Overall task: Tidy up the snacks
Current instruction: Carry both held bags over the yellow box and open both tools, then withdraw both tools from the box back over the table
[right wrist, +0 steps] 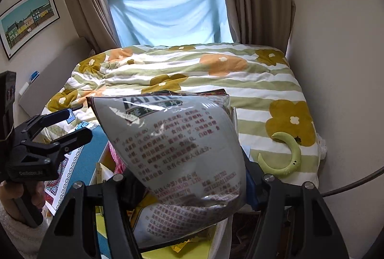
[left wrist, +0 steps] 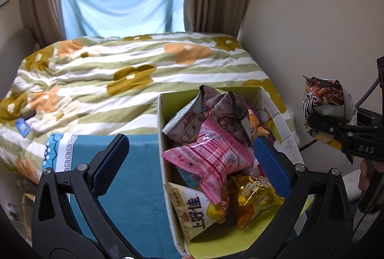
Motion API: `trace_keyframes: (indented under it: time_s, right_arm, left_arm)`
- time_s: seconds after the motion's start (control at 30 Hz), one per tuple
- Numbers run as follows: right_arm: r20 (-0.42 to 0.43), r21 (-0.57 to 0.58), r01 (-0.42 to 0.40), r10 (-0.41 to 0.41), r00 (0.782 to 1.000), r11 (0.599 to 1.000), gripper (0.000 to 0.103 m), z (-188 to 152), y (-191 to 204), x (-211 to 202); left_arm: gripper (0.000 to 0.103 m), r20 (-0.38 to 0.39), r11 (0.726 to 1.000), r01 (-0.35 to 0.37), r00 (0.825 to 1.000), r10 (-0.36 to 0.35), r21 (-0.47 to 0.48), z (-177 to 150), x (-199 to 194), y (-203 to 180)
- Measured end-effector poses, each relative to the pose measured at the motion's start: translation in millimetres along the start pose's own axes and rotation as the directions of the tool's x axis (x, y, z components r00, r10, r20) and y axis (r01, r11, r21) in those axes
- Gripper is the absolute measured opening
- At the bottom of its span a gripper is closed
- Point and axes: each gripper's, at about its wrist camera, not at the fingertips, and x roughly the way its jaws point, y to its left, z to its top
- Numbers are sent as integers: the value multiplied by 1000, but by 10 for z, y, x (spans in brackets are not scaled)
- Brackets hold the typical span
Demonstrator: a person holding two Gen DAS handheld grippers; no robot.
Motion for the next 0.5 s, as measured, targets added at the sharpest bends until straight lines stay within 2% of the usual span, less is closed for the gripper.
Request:
trace_keyframes:
  time_s: [0.2, 0.37, 0.4, 0.43, 0.47, 0.5]
  right_arm:
    - [-36, 7, -28, 29, 999, 1000, 61, 16, -5, 106]
    - [-98, 25, -53, 55, 994, 998, 65, 7, 67, 337]
    - [-112, 24, -38, 41, 993, 999, 70, -18, 80, 401]
    - [-120, 29, -19, 22, 993, 999, 91, -47, 81, 447]
    - [-116, 38, -1, 6, 993, 999, 103, -82, 77, 464]
    - [-105, 45, 9, -4, 994, 999, 103, -112, 65, 461]
  left_arm:
    - [103, -3, 997, -25, 1000, 25, -78, -140, -183, 182]
    - [103, -27, 992, -91, 996, 89, -87, -287, -299, 303]
    - [103, -35, 990, -106, 994, 103, -89, -328, -314, 325]
    - [103, -41, 989, -118, 993, 114, -92, -375, -336, 350]
    - [103, -45, 987, -124, 992, 120, -98, -423, -357, 377]
    - [103, -49, 986, -126, 991, 121, -107, -468, -377, 406]
